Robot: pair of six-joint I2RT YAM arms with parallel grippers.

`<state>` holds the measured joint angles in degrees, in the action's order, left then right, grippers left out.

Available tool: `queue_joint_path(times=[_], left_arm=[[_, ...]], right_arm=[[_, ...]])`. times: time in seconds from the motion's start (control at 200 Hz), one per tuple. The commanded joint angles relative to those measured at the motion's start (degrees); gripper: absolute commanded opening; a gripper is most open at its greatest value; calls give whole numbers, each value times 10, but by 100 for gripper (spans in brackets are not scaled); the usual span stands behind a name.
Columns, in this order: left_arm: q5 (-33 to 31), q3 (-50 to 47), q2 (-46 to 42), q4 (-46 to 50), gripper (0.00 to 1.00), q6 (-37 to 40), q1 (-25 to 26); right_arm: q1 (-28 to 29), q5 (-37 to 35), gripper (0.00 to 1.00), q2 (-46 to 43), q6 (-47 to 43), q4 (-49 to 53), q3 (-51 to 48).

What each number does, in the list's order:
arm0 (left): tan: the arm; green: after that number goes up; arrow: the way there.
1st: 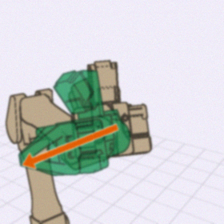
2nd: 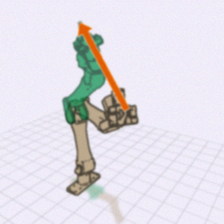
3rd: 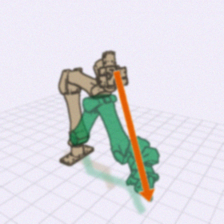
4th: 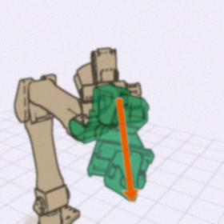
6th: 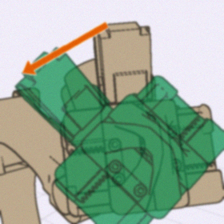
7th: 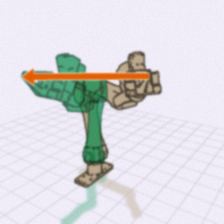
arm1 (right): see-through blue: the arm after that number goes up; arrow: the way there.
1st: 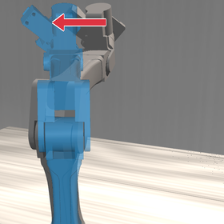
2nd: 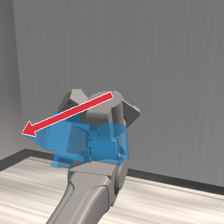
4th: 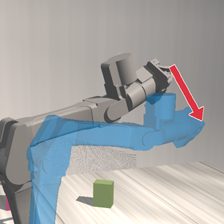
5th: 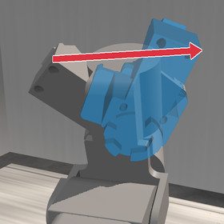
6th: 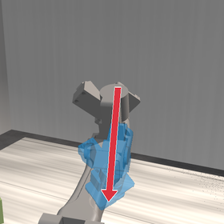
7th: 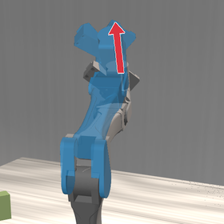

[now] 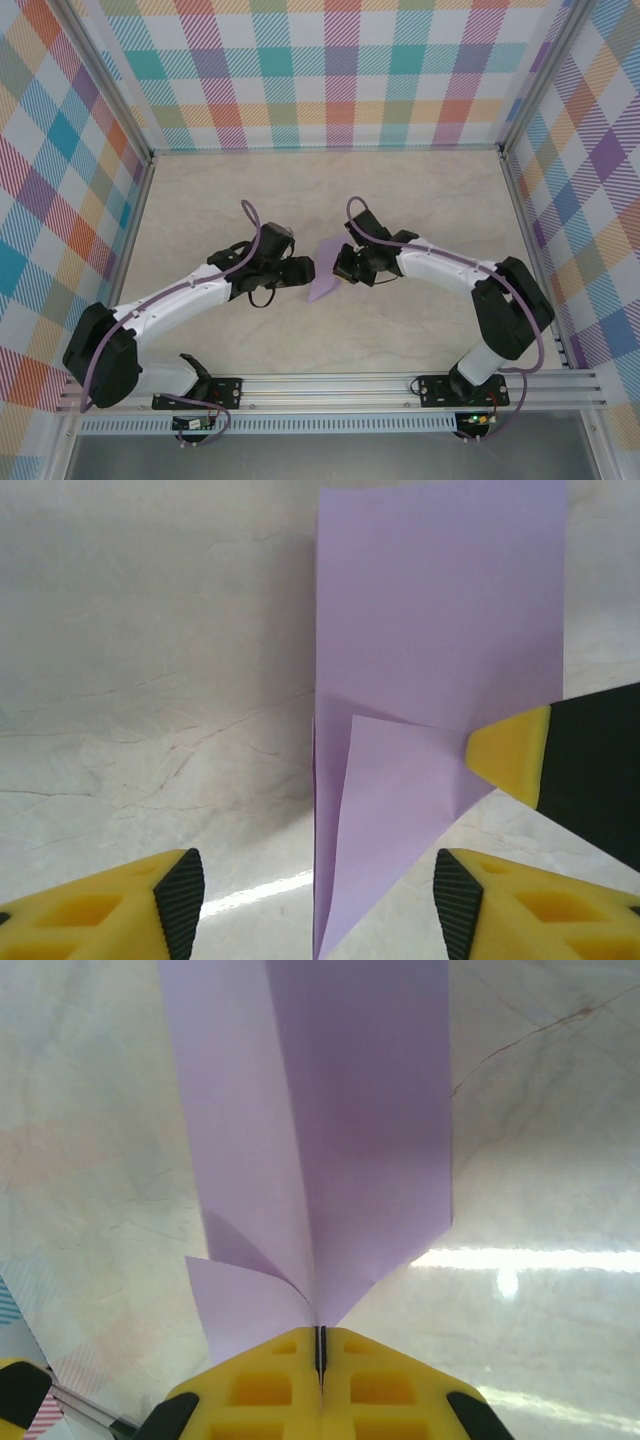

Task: Fold a paper plane with a square sheet of paper (pick it up from the middle)
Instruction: Fourth fold the wing at the center of the table.

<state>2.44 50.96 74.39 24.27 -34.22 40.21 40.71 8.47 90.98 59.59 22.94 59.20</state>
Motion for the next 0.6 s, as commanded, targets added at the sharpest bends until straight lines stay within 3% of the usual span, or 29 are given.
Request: queue_joint_path(times=[0.0,0.19,0.3,0.5,0.595], left_arm=[[7,-4,-24,4,68,39,-6],[-2,18,-22,2,74,53,-7],[-26,36,-17,14,77,48,-6],[-44,9,-48,4,88,58,-6],[-24,-29,-73,-46,94,73,-6]], right_arm=[[3,-72,0,-42,18,87,31],[3,-137,0,-90,-2,183,96],[3,-139,0,-86,-3,207,127],[3,-82,0,-56,40,135,73],[3,-55,0,-32,67,99,53]])
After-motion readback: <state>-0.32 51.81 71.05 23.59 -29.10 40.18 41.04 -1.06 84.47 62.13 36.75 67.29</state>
